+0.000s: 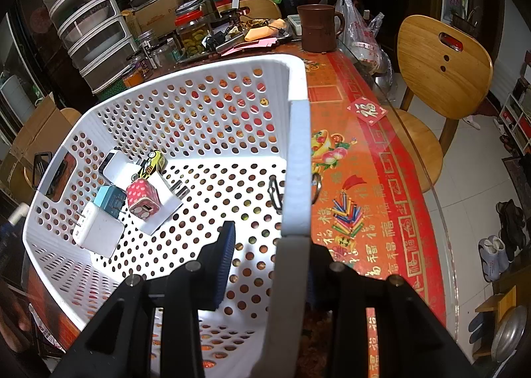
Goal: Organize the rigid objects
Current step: 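Carry the small white charger into the basket and release it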
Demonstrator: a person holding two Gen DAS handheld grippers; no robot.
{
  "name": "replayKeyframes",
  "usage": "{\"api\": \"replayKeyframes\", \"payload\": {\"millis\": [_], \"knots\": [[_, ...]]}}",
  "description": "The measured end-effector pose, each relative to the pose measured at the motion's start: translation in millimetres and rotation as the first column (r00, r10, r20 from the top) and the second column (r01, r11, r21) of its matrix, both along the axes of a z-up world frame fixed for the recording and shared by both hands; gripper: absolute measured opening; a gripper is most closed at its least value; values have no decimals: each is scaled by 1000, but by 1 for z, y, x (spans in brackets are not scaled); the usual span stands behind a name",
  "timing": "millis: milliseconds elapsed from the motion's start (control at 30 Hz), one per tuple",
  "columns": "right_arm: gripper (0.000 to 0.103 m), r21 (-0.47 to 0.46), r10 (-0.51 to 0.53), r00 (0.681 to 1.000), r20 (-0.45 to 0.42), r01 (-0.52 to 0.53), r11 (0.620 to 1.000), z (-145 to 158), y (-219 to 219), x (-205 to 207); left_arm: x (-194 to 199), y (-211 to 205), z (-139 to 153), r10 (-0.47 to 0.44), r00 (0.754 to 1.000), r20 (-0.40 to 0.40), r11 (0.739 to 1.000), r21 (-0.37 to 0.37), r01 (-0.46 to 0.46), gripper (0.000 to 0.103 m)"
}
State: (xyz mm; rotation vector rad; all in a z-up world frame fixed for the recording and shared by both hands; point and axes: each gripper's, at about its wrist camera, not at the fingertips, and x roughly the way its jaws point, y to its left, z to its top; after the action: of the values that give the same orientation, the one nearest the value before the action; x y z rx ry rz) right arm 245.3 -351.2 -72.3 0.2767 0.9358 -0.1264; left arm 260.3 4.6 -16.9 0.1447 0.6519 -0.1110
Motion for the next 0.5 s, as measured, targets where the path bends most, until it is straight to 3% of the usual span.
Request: {"api": "replayKeyframes", "payload": {"millis": [233, 500], "knots": [[36, 1, -1, 1000, 0, 1, 1000, 0, 0, 0, 5, -24, 57, -6, 997, 76, 999, 39, 3, 44], [36, 1, 0, 1000, 0, 0, 1000, 0, 0, 0, 20, -72, 73, -63, 995, 78, 998, 33, 61, 44]]}}
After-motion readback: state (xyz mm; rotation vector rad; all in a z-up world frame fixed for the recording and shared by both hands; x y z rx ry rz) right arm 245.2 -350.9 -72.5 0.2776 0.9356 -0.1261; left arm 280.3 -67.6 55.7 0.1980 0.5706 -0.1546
